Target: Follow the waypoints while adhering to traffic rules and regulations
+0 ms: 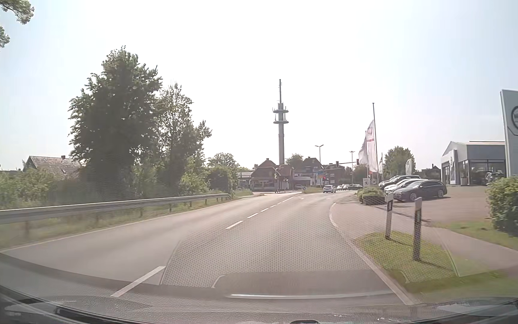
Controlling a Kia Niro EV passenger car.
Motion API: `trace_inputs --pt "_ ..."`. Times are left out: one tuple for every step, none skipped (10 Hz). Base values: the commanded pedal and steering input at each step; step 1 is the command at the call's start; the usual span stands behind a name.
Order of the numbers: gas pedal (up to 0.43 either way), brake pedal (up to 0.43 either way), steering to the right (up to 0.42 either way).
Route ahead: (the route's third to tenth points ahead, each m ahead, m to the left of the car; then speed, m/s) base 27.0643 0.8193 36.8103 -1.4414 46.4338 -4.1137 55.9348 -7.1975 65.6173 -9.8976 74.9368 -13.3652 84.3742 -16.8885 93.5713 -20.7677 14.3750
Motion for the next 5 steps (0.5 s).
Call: trace_inputs --pt "0.138 0.000 0.026" --pt "0.130 0.000 0.027" --pt "0.130 0.000 0.028" --pt "0.118 0.000 0.029" --pt "0.118 0.000 0.029"
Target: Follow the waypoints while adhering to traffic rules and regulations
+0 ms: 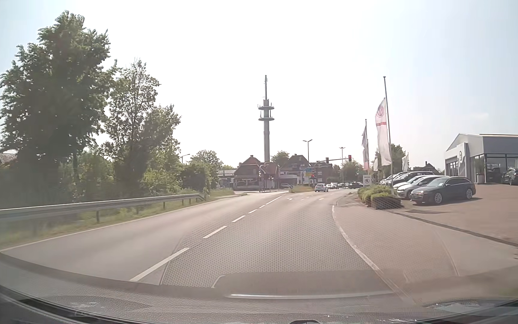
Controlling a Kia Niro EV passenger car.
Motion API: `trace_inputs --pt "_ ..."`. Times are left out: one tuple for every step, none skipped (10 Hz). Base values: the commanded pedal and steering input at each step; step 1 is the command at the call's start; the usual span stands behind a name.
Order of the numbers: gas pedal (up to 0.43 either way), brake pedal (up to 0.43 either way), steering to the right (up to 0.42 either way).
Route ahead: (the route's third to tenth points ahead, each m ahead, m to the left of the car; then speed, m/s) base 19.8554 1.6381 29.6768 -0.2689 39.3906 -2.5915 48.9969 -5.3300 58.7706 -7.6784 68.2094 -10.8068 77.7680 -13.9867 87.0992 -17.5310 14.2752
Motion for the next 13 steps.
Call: trace_inputs --pt "0.110 0.000 0.029" --pt "0.110 0.000 0.029" --pt "0.059 0.000 0.029" --pt "0.000 0.000 0.029" --pt "0.000 0.000 0.029" --pt "0.000 0.000 0.029" --pt "0.000 0.000 0.029" --pt "0.000 0.000 0.029" --pt "0.000 0.000 0.029" --pt "0.000 0.000 0.029" --pt "0.000 0.000 0.029" --pt "0.000 0.000 0.029" --pt "0.000 0.000 0.029"
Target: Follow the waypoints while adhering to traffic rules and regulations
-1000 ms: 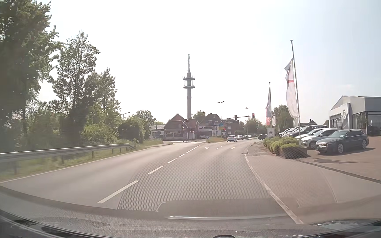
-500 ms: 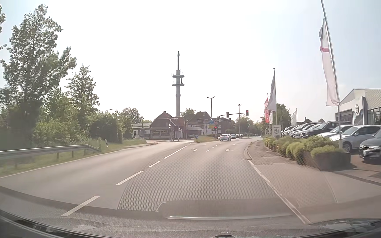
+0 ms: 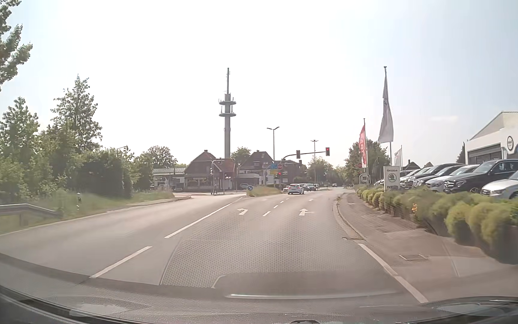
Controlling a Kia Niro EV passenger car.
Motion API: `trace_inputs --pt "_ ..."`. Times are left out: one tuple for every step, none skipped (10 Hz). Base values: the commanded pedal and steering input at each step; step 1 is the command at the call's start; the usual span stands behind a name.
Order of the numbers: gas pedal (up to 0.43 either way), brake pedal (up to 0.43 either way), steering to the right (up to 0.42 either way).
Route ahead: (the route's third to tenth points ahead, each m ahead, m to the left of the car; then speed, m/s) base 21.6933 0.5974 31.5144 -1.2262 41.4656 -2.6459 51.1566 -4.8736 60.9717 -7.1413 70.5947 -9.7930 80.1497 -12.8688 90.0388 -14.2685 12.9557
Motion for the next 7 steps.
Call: trace_inputs --pt "0.000 0.006 0.029" --pt "0.000 0.030 0.029" --pt "0.000 0.055 0.029" --pt "0.000 0.073 0.029" --pt "0.000 0.073 0.029" --pt "0.000 0.091 0.029" --pt "0.000 0.098 0.029"
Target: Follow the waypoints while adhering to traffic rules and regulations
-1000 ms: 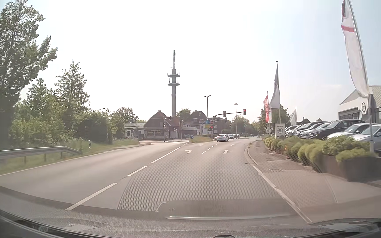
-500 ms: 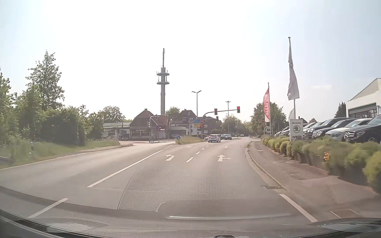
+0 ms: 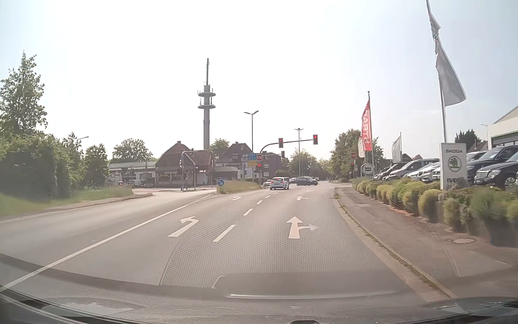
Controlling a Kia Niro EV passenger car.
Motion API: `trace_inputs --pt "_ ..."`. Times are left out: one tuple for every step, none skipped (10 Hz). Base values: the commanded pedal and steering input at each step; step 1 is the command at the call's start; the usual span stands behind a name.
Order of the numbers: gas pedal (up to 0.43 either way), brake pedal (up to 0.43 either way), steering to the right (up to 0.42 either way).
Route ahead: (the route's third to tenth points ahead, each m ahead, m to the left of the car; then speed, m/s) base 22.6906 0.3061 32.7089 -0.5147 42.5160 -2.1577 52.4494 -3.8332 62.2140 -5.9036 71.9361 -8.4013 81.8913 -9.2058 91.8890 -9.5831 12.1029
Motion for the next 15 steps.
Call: trace_inputs --pt "0.000 0.104 0.029" --pt "0.000 0.110 0.029" --pt "0.000 0.110 0.028" --pt "0.000 0.116 0.028" --pt "0.000 0.122 0.028" --pt "0.000 0.128 0.027" --pt "0.000 0.128 0.025" --pt "0.000 0.140 0.026" --pt "0.000 0.140 0.026" --pt "0.000 0.152 0.026" --pt "0.000 0.152 0.026" --pt "0.000 0.159 0.026" --pt "0.000 0.165 0.026" --pt "0.000 0.171 0.026" --pt "0.000 0.177 0.026"
